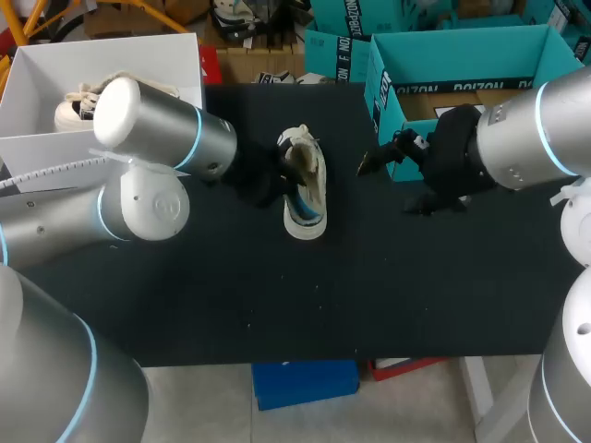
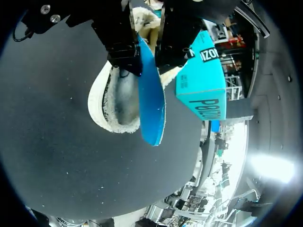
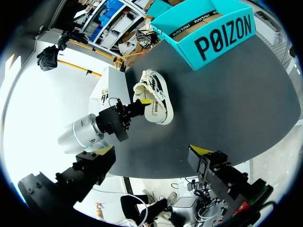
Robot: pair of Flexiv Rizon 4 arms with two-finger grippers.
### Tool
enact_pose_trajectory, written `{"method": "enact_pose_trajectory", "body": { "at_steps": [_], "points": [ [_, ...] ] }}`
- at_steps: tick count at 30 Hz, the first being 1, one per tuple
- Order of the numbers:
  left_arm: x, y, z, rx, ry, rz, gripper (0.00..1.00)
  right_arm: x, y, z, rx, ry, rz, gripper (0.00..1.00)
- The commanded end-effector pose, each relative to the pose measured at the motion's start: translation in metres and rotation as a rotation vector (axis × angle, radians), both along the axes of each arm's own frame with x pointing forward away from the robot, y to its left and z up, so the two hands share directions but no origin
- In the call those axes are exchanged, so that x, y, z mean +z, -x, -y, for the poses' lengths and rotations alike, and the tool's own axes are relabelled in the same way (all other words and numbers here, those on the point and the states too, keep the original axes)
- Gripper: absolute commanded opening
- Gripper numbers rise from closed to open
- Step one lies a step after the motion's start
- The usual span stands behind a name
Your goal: Take the shoe out of the shoebox, open the shoe tongue, remove and reinsert the insole, then place the shoe into the shoebox
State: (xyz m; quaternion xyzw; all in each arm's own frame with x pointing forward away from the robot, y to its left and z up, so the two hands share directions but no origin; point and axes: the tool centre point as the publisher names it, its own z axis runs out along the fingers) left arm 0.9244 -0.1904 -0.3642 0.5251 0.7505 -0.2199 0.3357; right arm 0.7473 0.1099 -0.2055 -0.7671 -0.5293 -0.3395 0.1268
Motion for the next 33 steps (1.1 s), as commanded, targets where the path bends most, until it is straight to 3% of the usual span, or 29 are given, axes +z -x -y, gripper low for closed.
{"method": "enact_pose_trajectory", "body": {
  "at_steps": [1, 10, 33],
  "points": [
    [0.005, 0.006, -0.006, -0.026, 0.008, -0.019, 0.0, 0.0, 0.0, -0.001, -0.002, 0.003, 0.0, 1.0],
    [0.002, 0.011, -0.004, -0.05, -0.005, -0.024, 0.0, 0.0, 0.0, -0.001, -0.002, 0.003, 0.0, 1.0],
    [-0.001, -0.009, -0.005, 0.028, -0.102, 0.12, 0.0, 0.0, 0.0, -0.001, -0.002, 0.003, 0.0, 1.0]
  ]
}}
